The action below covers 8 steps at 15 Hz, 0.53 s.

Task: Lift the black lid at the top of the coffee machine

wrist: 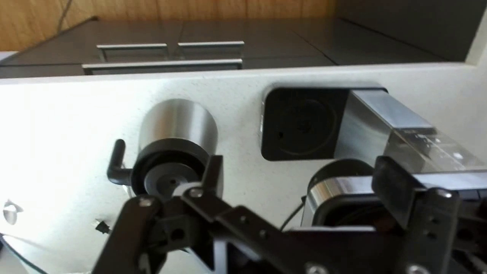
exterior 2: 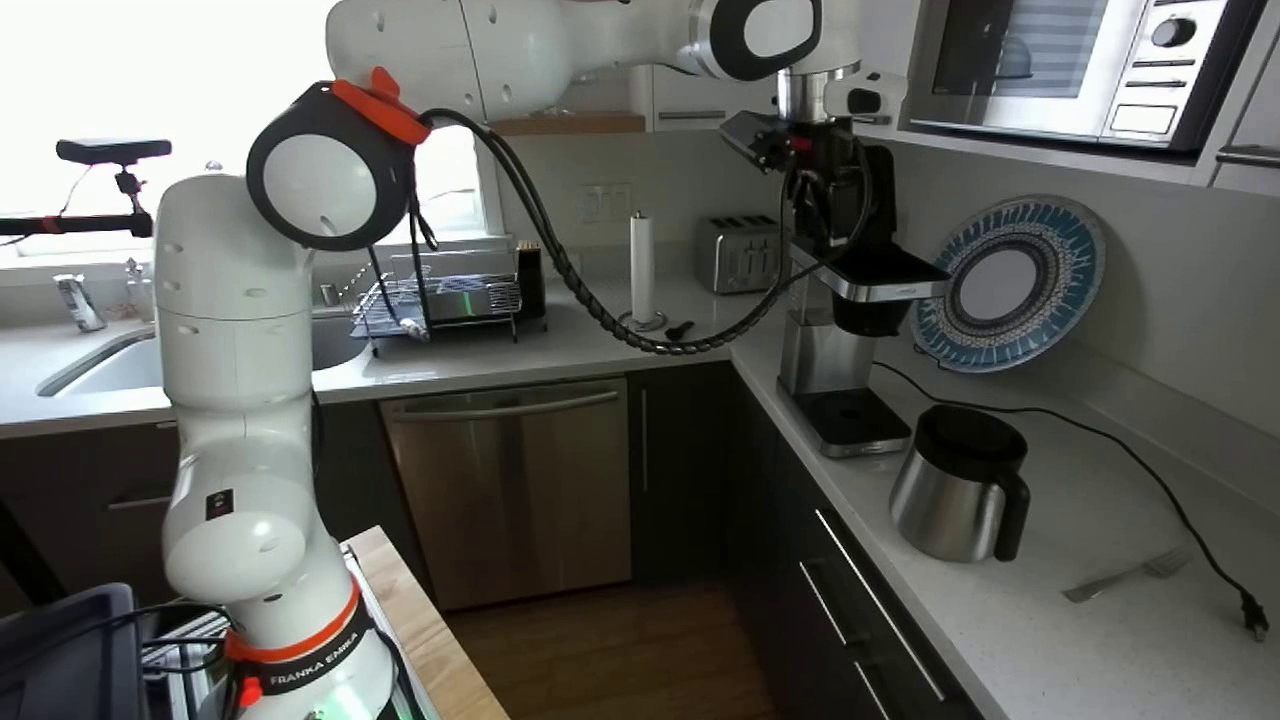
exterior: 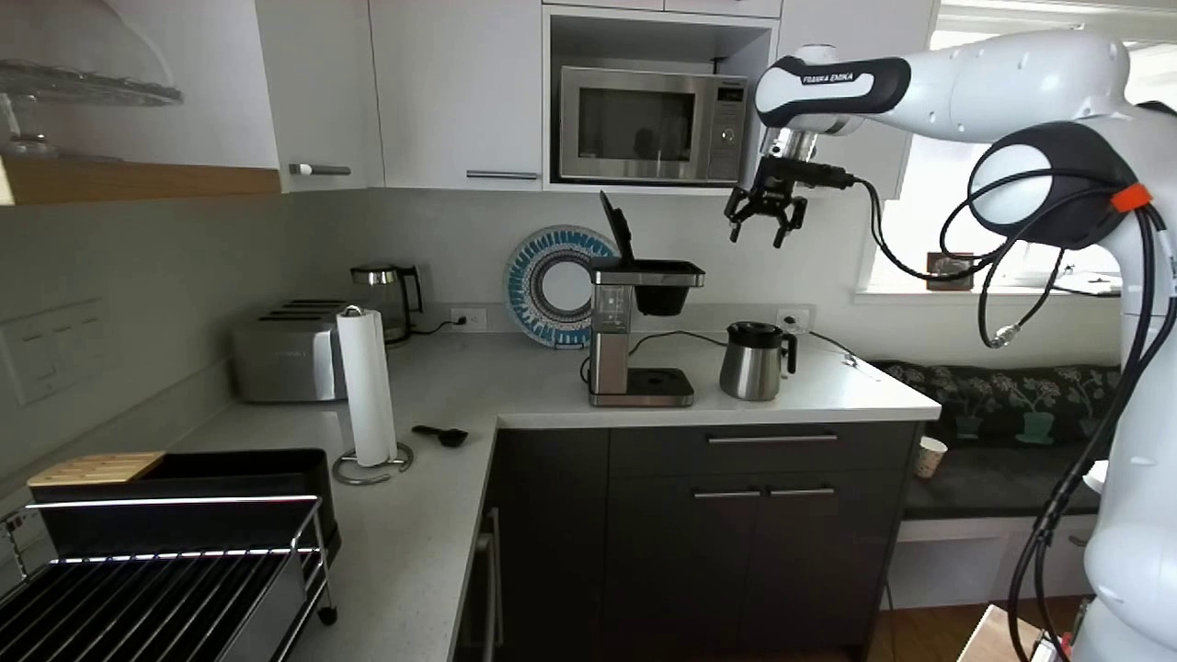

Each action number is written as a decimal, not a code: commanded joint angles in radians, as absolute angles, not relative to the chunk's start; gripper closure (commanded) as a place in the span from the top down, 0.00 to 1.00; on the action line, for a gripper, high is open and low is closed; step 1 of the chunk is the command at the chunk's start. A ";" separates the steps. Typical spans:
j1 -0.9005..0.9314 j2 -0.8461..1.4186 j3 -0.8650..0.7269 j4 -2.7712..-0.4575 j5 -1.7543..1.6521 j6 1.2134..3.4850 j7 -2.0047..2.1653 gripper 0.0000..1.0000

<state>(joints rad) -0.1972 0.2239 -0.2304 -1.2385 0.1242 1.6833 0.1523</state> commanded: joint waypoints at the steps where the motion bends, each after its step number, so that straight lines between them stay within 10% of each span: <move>1: -0.158 0.102 -0.223 -1.337 -0.028 1.588 0.050 1.00; 8: -0.148 -0.101 -0.202 -1.465 0.004 1.458 -0.272 1.00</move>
